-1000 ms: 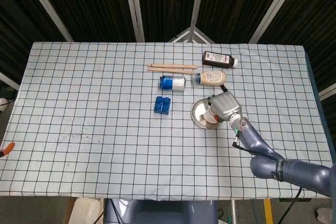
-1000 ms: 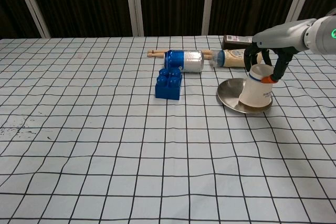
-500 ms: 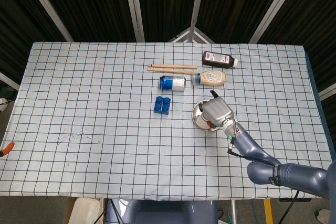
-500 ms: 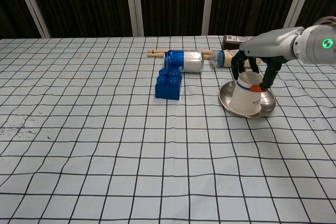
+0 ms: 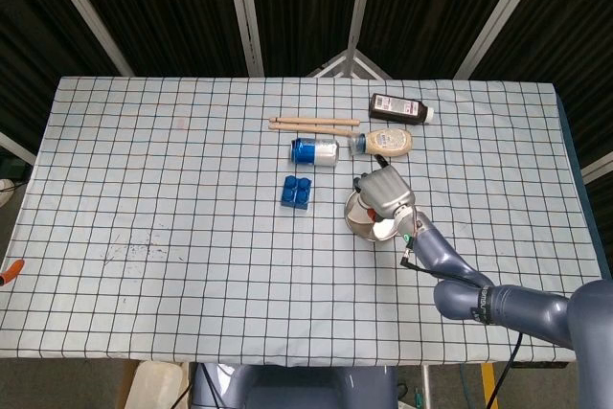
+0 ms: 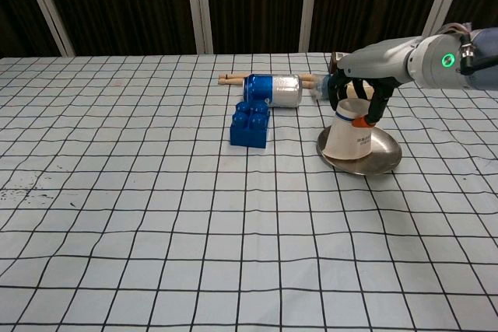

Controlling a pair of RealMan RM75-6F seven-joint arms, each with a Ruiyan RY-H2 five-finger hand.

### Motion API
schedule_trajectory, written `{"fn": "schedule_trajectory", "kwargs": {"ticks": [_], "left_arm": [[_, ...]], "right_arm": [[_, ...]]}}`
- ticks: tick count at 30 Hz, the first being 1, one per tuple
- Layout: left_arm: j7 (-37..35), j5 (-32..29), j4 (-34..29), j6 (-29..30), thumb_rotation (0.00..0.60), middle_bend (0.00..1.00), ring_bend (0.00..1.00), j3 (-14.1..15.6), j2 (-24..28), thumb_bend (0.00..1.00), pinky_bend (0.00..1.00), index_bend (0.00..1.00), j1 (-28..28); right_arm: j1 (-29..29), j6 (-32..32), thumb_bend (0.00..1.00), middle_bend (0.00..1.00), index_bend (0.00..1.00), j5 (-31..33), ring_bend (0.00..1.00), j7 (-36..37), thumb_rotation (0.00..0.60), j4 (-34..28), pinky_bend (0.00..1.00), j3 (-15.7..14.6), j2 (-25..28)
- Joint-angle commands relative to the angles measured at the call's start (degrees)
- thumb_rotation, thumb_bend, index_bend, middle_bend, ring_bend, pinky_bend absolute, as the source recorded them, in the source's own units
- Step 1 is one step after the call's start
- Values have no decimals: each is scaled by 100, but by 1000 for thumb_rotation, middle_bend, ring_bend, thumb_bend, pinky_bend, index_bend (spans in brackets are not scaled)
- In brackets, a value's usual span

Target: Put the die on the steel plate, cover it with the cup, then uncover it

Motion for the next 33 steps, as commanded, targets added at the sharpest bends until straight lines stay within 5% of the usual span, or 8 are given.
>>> {"fn": "schedule_trajectory", "kwargs": {"ticks": [1, 21, 33], "left_arm": [[9, -3, 1, -16, 600, 0, 0, 5, -3, 173, 39, 155, -5], [108, 19, -5, -30, 600, 0, 0, 35, -37, 172, 39, 159, -17], [115, 29, -6, -11, 600, 0, 0, 33, -41, 172, 39, 159, -15]], "right_arm": [[-40, -5, 455, 401, 467, 46, 435, 41, 600, 61, 68, -20, 28], [-450, 143, 456, 401, 480, -337, 435, 418, 600, -140, 67, -130, 516], [-428, 88, 456, 401, 479, -629, 435, 389, 600, -292, 67, -119, 332]]}}
